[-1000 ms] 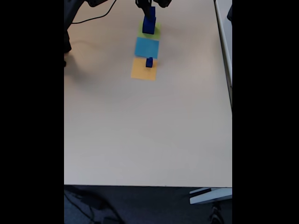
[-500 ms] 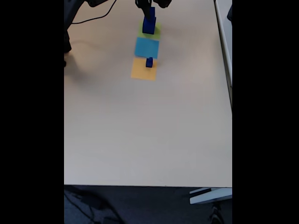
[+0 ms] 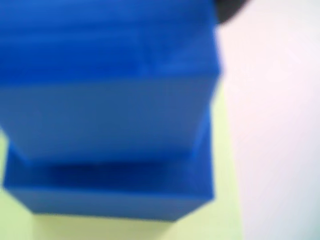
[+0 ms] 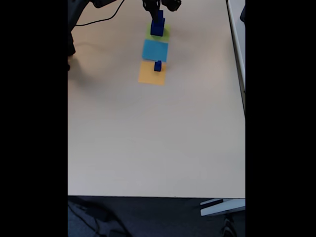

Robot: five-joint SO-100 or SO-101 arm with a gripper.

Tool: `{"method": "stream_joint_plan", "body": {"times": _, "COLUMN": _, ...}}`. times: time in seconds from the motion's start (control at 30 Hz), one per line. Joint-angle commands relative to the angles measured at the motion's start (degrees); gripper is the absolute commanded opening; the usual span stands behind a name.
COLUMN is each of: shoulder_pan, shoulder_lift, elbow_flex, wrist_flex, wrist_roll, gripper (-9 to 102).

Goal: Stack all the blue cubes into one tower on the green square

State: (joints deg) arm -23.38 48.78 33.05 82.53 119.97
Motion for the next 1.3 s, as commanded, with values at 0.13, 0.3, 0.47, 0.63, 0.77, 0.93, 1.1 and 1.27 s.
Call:
{"method": "stream_joint_plan", "body": {"times": 0.13, "shoulder_pan": 0.6, "shoulder_lift": 4.0, "elbow_flex": -0.4, "wrist_flex": 0.2, "wrist_roll": -1.0, "gripper": 4}}
{"method": "stream_joint_plan", "body": {"times": 0.3, "shoulder_pan": 0.6, "shoulder_lift": 4.0, "elbow_flex": -0.6, "wrist_flex": 0.2, "wrist_roll": -1.1, "gripper": 4}}
{"method": "stream_joint_plan", "body": {"times": 0.47, "shoulder_pan": 0.5, "shoulder_lift": 4.0, "elbow_flex": -1.1, "wrist_flex": 0.2, "wrist_roll": -1.3, "gripper": 4}}
{"method": "stream_joint_plan", "body": {"times": 0.63, "shoulder_pan": 0.5, "shoulder_lift": 4.0, "elbow_flex": -1.1, "wrist_flex": 0.4, "wrist_roll": -1.4, "gripper": 4}}
{"method": "stream_joint_plan", "body": {"times": 0.77, "shoulder_pan": 0.4, "shoulder_lift": 4.0, "elbow_flex": -1.8, "wrist_flex": 0.9, "wrist_roll": -1.6, "gripper": 4}}
{"method": "stream_joint_plan", "body": {"times": 0.93, "shoulder_pan": 0.3, "shoulder_lift": 3.9, "elbow_flex": -2.0, "wrist_flex": 1.0, "wrist_roll": -1.5, "gripper": 4}}
{"method": "stream_joint_plan", "body": {"times": 1.1, "shoulder_pan": 0.2, "shoulder_lift": 3.8, "elbow_flex": -2.5, "wrist_flex": 1.2, "wrist_roll": -1.7, "gripper": 4}}
{"method": "stream_joint_plan", "body": {"times": 1.27, "shoulder_pan": 0.2, "shoulder_lift": 3.4, "elbow_flex": -3.3, "wrist_flex": 1.4, "wrist_roll": -2.3, "gripper": 4}}
